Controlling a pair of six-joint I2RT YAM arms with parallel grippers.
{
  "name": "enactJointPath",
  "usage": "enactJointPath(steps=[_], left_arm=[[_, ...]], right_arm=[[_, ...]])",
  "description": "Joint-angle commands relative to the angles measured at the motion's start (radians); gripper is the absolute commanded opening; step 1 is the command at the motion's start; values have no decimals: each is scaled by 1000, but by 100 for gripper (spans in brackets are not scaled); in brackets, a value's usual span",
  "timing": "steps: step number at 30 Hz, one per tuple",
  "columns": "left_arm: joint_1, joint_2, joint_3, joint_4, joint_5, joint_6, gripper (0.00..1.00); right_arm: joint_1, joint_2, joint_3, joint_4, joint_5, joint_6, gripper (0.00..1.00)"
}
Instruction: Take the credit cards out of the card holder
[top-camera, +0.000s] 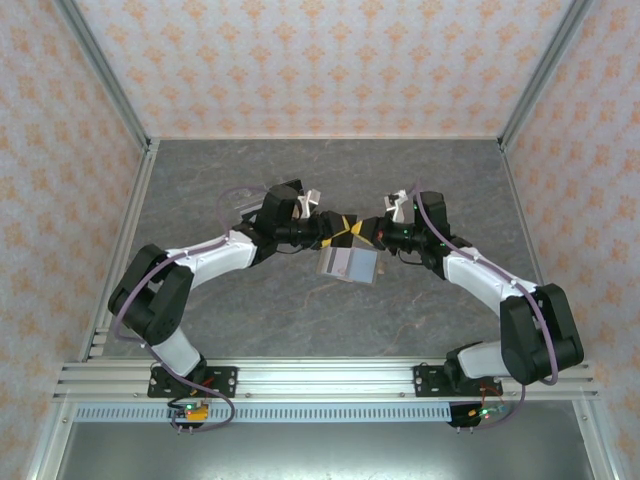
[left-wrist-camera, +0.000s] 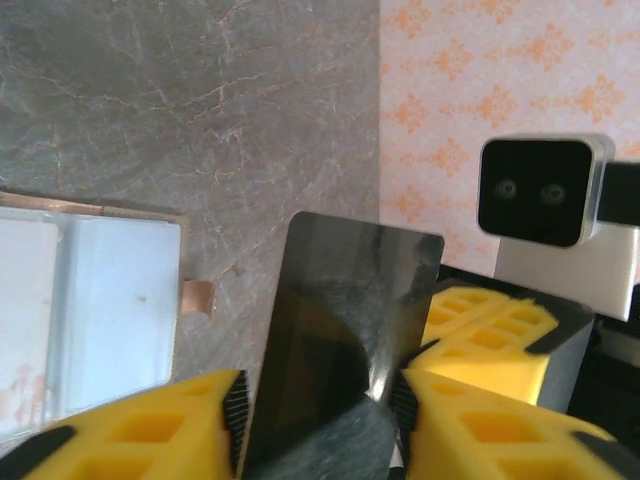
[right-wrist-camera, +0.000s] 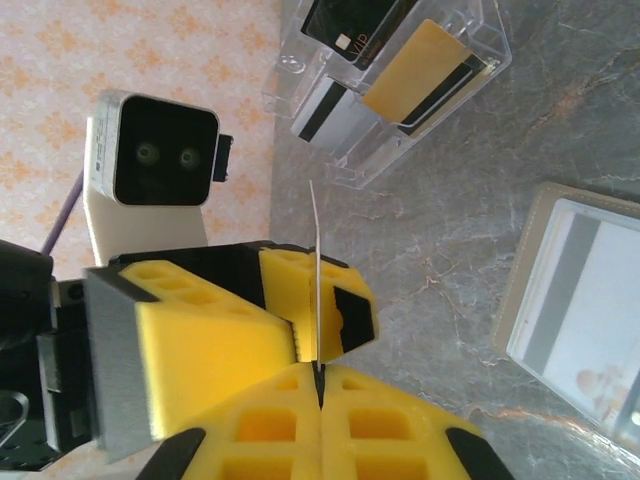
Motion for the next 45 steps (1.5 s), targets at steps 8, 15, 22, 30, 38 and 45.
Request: enactJointPath(steps=[8,15,22,30,38,45], left_arm=[[26,-92,-45,70,-11,30,11],[21,-132,27,-228,-167,233,3],[-33,-101,206,-557,-544,529,0],[-28,7,400,-653,-796,939,0],[70,123,590,-812,-635,1329,0],[156,205,674,-878,-563,1506,0]], right_arm=[[-5,-10,40,25,-2,-4,0],[-6,-17,113,-269,193,-158,52],[-5,-23,162,-474,484,-242,85],[-5,-17,183,-502,563,-290,100],[-6,19,200,-506,550,-321,99],[-6,26,215,-516,535,-327,99]])
